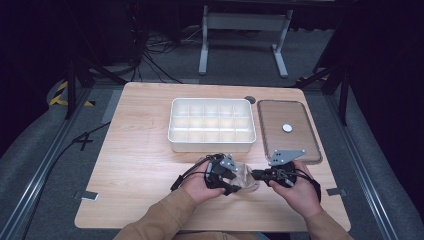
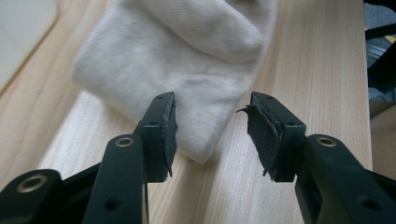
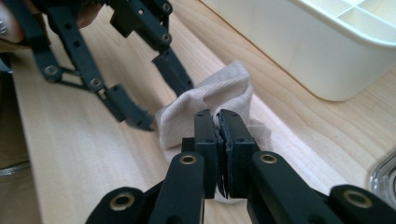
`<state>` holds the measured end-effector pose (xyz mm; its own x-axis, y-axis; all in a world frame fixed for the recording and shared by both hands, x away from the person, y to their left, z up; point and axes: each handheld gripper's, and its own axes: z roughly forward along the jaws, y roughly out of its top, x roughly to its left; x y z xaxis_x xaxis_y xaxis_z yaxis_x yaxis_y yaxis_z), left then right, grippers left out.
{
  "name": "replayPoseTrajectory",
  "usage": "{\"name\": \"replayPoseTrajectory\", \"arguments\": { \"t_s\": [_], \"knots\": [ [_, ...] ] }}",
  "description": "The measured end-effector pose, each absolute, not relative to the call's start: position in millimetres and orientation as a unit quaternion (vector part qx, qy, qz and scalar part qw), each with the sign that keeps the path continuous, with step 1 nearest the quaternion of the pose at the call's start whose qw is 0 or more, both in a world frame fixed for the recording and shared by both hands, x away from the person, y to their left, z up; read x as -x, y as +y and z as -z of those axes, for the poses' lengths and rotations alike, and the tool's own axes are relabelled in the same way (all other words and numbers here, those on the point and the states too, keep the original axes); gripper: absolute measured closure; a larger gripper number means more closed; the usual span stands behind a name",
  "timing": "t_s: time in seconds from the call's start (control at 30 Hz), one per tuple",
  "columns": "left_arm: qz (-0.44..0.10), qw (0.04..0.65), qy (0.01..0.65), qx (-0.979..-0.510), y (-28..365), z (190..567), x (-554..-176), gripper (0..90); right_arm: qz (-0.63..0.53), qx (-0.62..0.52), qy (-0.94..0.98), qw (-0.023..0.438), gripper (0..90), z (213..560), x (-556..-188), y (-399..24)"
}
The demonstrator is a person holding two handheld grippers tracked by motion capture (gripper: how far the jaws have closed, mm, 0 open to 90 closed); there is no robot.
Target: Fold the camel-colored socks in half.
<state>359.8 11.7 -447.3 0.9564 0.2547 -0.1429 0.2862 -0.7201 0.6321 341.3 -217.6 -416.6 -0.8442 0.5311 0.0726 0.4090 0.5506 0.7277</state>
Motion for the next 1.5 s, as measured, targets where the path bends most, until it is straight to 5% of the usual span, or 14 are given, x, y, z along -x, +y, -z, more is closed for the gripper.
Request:
{"name": "replayPoseTrajectory", "arguments": {
  "t_s": [0.3, 0.5, 0.8, 1.5],
  "knots": [
    [0.035, 0.345, 0.127, -0.929, 2.8, 453.1, -358.2, 52.0, -0.381, -0.264, 0.882, 0.088, 85.9, 438.8, -355.6, -226.2],
    [0.035, 0.343, 0.128, -0.930, -1.9, 457.4, -358.8, 52.9, -0.391, -0.281, 0.871, 0.094, 72.3, 437.3, -355.8, -234.1],
    [0.034, 0.341, 0.132, -0.930, -2.8, 456.9, -357.9, 52.4, -0.436, -0.243, 0.861, 0.095, 78.0, 414.2, -339.3, -216.1],
    [0.037, 0.356, 0.142, -0.923, 5.4, 453.6, -361.8, 51.1, -0.353, -0.276, 0.889, 0.090, 81.1, 460.7, -358.8, -223.5]
  ]
}}
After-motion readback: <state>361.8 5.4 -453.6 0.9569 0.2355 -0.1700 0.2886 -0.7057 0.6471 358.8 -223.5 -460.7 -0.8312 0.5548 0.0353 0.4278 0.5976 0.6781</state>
